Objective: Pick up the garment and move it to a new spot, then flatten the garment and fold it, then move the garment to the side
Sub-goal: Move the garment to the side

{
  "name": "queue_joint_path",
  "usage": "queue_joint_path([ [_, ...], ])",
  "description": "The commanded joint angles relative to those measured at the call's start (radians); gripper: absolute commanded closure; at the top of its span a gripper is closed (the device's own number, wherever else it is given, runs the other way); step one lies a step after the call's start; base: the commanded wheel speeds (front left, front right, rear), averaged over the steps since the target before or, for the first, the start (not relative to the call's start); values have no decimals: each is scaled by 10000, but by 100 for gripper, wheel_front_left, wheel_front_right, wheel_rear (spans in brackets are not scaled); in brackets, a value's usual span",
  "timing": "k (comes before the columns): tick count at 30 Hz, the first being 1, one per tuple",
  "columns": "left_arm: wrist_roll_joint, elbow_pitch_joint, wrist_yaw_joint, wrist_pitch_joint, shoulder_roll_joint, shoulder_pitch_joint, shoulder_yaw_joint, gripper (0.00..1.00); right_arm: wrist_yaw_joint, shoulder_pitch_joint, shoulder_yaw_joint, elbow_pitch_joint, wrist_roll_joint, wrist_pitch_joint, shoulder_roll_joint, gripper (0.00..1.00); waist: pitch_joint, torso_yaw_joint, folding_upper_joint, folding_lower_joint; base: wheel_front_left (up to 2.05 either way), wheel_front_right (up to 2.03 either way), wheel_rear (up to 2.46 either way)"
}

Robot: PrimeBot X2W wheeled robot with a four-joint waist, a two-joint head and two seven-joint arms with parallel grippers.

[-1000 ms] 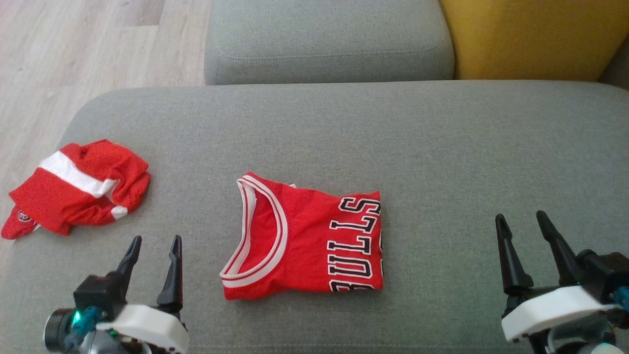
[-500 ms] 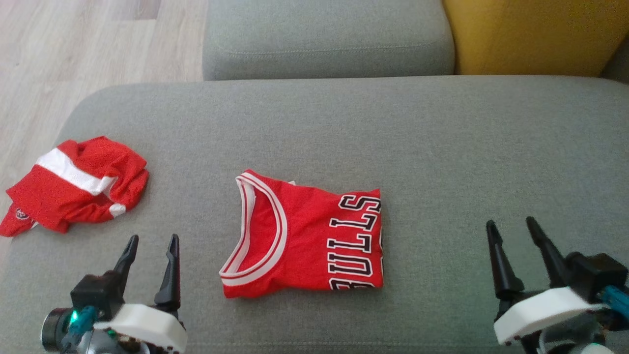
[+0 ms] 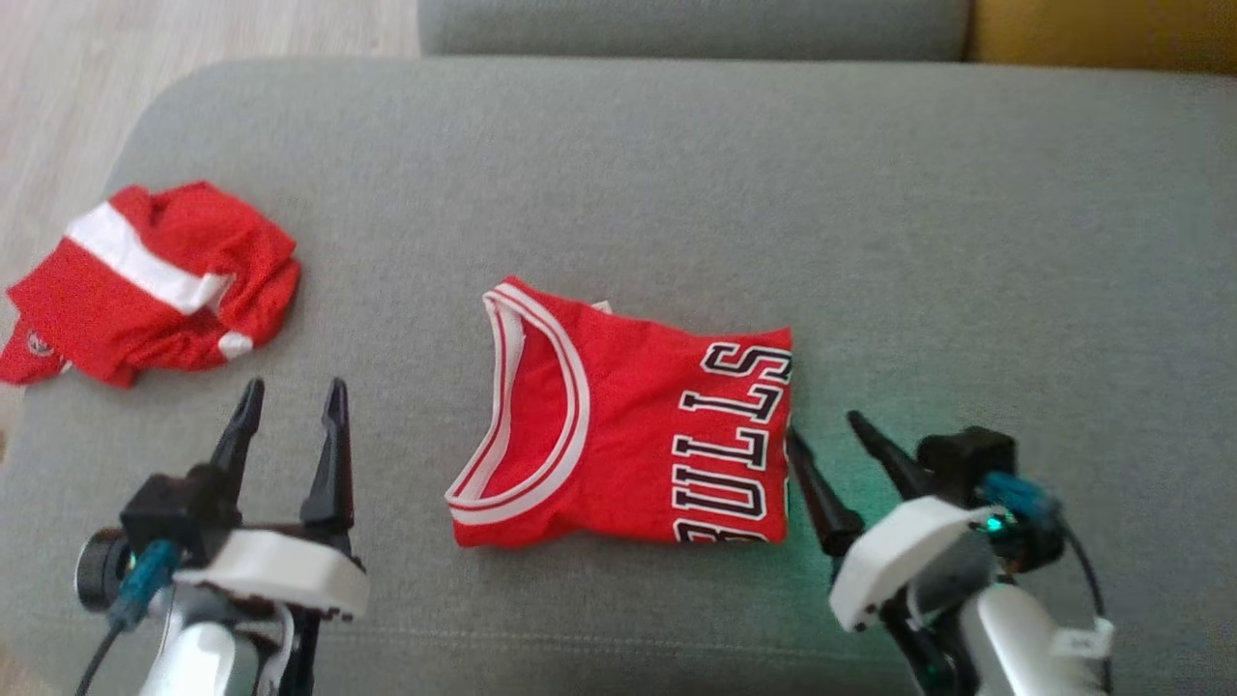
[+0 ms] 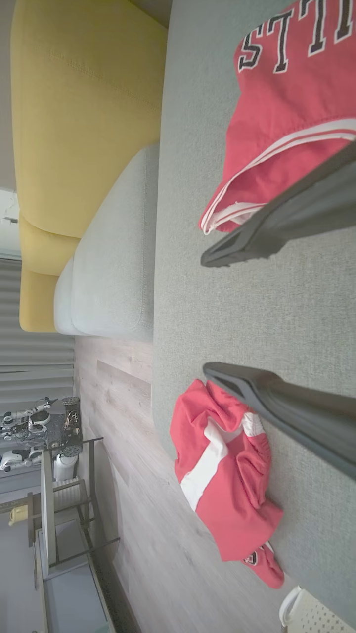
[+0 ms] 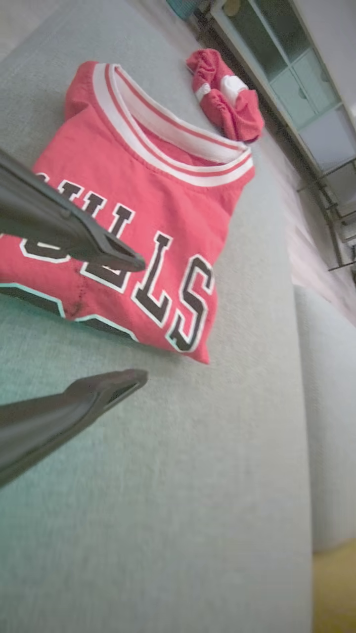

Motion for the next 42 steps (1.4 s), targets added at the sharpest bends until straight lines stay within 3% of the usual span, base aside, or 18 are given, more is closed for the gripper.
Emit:
queue_joint_path([
  [1,-23,-258,-33,-118,113,-592,378,0,-7,-439,324,-123,145,-57,-45,0,293,178,0,0,0,0,0],
  [7,-10,7,-189,-306,14,-1046,282,0,-7,-1288,679,1644,509,-17,-45,0,691,334,0,0,0,0,0],
  [15,-1,225,-242,-440,-3,-1198,307,0,-7,-1843,1211,2713,1211,314,-45,0,856,136,0,0,0,0,0],
  [16,3,239,-248,-450,2,-1217,309,0,-7,-1917,1285,2793,1257,349,-45,65,866,96,0,0,0,0,0],
  [17,3,242,-254,-458,4,-1238,314,0,-7,-1978,1359,2828,1403,330,-45,100,886,50,0,0,0,0,0],
  [23,6,242,-302,-500,-15,-1368,310,0,-7,-2457,1560,2922,1483,228,-45,100,1019,-301,0,0,0,0,0],
  [28,-2,165,-321,-529,-32,-1454,384,0,-7,-2836,1032,2633,863,206,-46,100,1206,-777,0,0,0,0,0],
  [31,19,91,-336,-539,-20,-1470,408,0,-7,-2985,312,2304,339,360,-226,100,1333,-1124,0,0,0,0,0],
  [42,232,-164,-701,-522,171,-2241,144,0,-7,-4229,-3079,886,-474,1252,-1874,100,2403,-1951,0,0,0,0,0],
])
